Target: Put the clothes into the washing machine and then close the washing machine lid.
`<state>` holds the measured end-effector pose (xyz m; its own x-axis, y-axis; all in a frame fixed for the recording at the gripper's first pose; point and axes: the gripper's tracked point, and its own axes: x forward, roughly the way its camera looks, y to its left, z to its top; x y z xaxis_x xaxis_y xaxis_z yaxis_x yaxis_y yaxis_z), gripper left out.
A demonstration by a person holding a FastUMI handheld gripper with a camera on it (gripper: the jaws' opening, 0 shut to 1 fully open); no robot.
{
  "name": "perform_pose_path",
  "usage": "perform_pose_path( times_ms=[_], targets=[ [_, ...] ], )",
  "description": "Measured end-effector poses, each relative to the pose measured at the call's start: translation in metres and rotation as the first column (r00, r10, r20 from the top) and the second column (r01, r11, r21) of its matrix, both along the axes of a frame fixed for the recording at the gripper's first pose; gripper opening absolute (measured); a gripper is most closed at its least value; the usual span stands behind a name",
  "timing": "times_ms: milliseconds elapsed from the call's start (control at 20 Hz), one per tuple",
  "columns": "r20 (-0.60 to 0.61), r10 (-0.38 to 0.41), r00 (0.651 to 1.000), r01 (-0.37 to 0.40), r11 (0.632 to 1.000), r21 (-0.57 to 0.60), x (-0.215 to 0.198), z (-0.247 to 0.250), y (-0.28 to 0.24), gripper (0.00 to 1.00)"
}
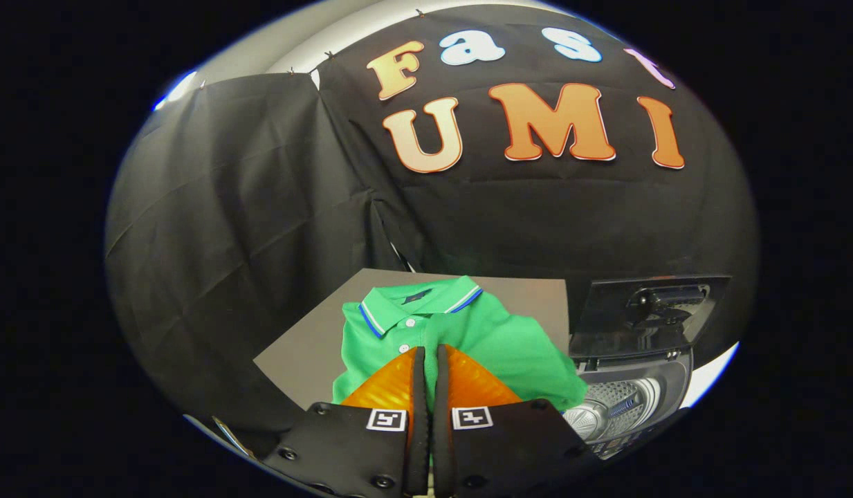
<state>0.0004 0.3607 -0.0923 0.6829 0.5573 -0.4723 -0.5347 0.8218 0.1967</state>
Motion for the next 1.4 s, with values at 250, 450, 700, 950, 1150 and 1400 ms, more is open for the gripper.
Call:
perform_pose_path(
  times_ms=[250, 450, 700, 950, 1150, 1400],
  targets=[
    [0.056, -0.055, 0.997, 0.057, 0.998, -0.023, 0.010, 0.019, -0.037, 0.08],
    [0.141, -0.108, 0.984, 0.112, 0.993, -0.025, 0.022, 0.053, -0.069, 0.08],
    [0.215, -0.191, 0.958, 0.204, 0.978, -0.041, 0.038, 0.077, -0.121, 0.08],
    [0.241, -0.280, 0.929, 0.300, 0.952, -0.053, 0.052, 0.073, -0.175, 0.08],
    [0.275, -0.322, 0.906, 0.355, 0.932, -0.076, 0.058, 0.077, -0.210, 0.08],
    [0.269, -0.363, 0.892, 0.397, 0.914, -0.081, 0.063, 0.072, -0.241, 0.08]
  ],
)
